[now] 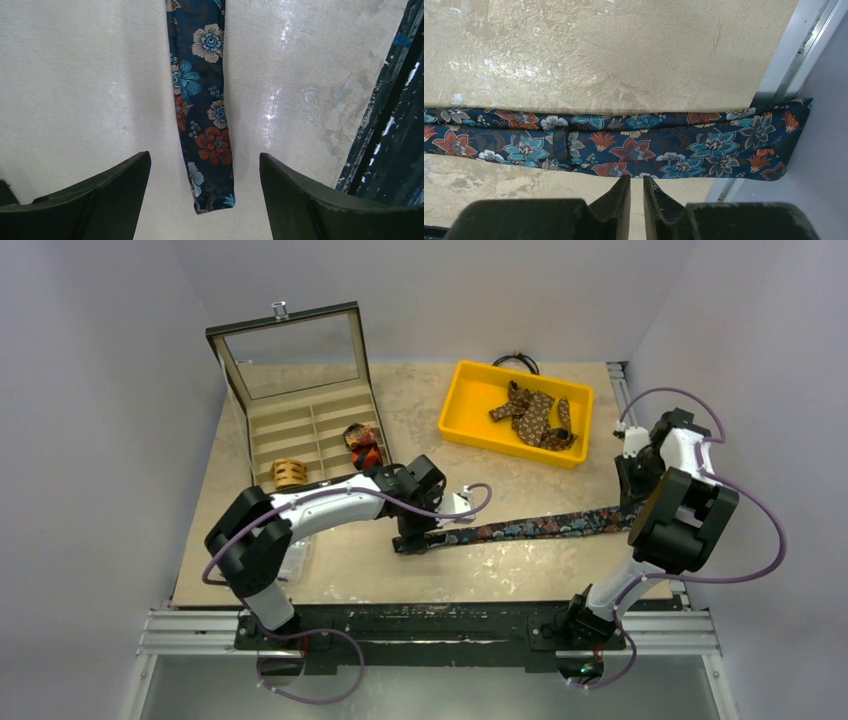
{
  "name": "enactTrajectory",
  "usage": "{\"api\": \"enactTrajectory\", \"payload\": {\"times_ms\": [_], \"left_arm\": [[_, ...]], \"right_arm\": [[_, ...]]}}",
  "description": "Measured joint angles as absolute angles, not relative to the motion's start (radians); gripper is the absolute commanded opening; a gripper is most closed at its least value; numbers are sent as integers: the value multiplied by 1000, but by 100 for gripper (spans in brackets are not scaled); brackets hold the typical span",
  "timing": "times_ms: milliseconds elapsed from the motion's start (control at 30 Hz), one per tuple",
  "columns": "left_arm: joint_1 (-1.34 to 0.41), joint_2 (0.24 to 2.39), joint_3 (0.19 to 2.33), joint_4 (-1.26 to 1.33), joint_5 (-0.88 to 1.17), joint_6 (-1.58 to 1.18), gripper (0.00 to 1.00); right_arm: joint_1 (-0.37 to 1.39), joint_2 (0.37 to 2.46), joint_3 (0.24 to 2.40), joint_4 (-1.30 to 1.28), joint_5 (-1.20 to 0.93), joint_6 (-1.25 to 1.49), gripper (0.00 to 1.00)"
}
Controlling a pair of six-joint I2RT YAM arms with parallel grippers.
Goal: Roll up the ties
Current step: Roll the tie at the center of the board.
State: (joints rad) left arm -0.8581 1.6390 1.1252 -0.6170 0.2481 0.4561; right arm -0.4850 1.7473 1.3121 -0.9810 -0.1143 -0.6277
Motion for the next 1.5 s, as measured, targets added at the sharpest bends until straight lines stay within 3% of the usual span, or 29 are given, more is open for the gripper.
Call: {"api": "enactTrajectory", "payload": {"times_ms": [100,300,733,800,900,1000,1167,1333,1433,1500], "left_arm": [[-887,1703,1137,-621,228,479,73],[-900,1720,1142,-622,183,509,40],[-857,1669,1089,-667,153,527,7],[-853,1668,1089,-673,154,533,13],[-847,1667,1089,-678,156,538,46],[-848,1652,1089,-686,175,534,58],[-881,1625,1104,-681,191,504,69],[-893,1676,1132,-658,192,482,72],[-893,1711,1133,-651,186,482,69],[-894,1734,1133,-649,181,482,61]], "right_arm": [[-485,1747,1302,-974,-112,-627,10],[-485,1747,1256,-952,-100,-627,6],[-485,1773,1234,-907,-82,-628,1],[-485,1787,1228,-891,-66,-628,0],[-486,1798,1218,-878,-46,-628,0],[-488,1802,1217,-872,-41,-628,0],[-494,1801,1217,-868,-39,-629,0],[-507,1801,1199,-859,-35,-631,0],[-512,1802,1174,-840,-20,-631,0],[-512,1805,1162,-829,-16,-631,0]]}}
